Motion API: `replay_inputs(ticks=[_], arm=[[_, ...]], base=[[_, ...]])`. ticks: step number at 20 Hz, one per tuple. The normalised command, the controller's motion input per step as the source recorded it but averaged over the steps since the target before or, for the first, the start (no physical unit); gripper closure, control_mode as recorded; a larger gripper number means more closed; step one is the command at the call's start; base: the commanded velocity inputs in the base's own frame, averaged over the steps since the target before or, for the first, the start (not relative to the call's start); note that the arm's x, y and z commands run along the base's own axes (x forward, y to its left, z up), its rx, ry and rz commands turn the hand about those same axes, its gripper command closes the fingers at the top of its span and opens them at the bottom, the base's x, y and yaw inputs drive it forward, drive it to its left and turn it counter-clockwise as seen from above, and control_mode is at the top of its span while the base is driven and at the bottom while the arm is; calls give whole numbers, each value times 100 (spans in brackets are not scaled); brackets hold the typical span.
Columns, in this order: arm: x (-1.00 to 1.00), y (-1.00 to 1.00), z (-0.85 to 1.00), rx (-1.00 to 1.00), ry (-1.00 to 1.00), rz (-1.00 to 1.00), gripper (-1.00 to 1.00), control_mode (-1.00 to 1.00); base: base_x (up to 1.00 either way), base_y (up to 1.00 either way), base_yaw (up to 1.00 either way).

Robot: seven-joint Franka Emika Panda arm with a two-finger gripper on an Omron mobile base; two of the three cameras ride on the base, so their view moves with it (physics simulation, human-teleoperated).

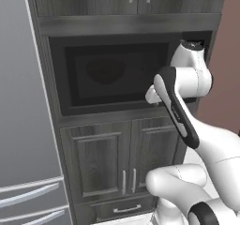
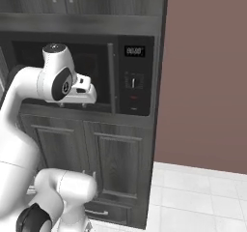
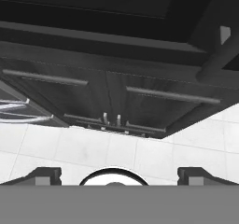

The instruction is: The microwave is finished heating the steak and squash. Take the bowl containing the food and place it on the dining counter.

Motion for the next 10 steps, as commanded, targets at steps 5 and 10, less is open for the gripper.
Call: replay_inputs(ticks=[5, 10], arm=[[0, 0, 0, 0, 0, 0, -100, 100], [0, 0, 0, 0, 0, 0, -100, 100]], base=[[-25, -52, 0], [-15, -27, -1]])
